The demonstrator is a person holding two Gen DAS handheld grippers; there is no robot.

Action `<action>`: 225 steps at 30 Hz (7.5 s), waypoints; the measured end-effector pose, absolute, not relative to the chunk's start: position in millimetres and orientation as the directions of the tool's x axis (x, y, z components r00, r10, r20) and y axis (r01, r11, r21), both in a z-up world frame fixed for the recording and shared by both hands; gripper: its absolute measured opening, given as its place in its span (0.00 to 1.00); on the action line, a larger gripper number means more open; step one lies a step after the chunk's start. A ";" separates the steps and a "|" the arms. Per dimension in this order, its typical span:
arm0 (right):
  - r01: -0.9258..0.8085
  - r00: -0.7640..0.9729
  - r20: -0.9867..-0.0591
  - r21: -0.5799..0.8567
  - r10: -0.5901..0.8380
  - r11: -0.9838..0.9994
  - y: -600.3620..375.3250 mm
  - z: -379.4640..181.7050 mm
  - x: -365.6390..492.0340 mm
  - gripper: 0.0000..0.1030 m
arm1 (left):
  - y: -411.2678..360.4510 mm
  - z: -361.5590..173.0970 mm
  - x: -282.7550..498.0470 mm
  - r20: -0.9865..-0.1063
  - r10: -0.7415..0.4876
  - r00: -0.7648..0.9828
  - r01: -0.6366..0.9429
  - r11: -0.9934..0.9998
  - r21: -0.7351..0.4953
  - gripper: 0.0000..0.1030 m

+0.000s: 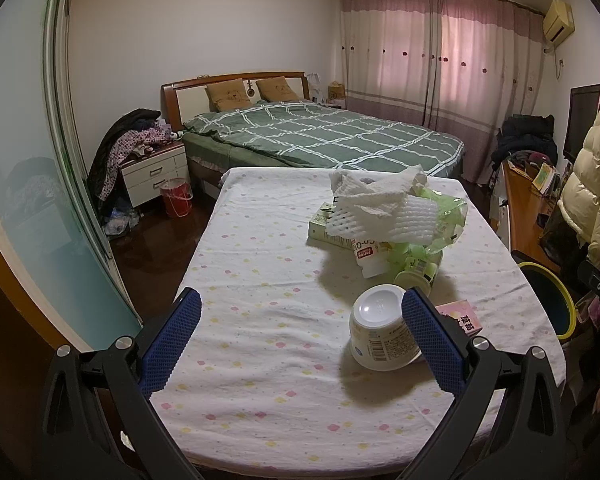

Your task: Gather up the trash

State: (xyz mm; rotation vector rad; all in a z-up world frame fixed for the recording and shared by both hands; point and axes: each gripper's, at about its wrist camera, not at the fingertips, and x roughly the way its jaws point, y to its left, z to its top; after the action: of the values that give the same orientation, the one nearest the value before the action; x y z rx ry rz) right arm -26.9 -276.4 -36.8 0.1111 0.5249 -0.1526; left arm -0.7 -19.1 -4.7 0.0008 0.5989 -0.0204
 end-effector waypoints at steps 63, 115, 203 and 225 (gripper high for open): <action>-0.014 0.872 -0.469 0.264 0.141 0.964 -237.9 -21.1 113.7 0.06 | -16.2 -35.6 57.8 -0.606 -0.080 0.792 0.073 0.997 -0.035 0.96; 0.589 0.655 -0.634 0.088 -0.411 0.804 -454.6 -125.7 57.7 0.37 | -83.7 -111.7 105.1 -0.717 -0.270 0.642 0.223 0.961 -0.162 0.84; -0.149 0.773 -0.602 0.132 0.199 0.980 -181.8 -67.2 165.7 0.52 | -7.2 -33.5 97.9 -0.586 -0.043 0.809 0.003 0.998 -0.069 0.92; -0.181 0.746 -0.627 0.129 0.222 0.975 -142.9 -33.2 227.8 0.02 | 6.7 -46.8 98.4 -0.590 -0.079 0.804 0.000 0.991 -0.133 0.93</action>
State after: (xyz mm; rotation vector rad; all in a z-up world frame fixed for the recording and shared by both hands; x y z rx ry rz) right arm 227.8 -142.9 -33.2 0.0610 0.6939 0.2208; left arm 98.4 6.7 -46.8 -0.1293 0.6365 -0.0425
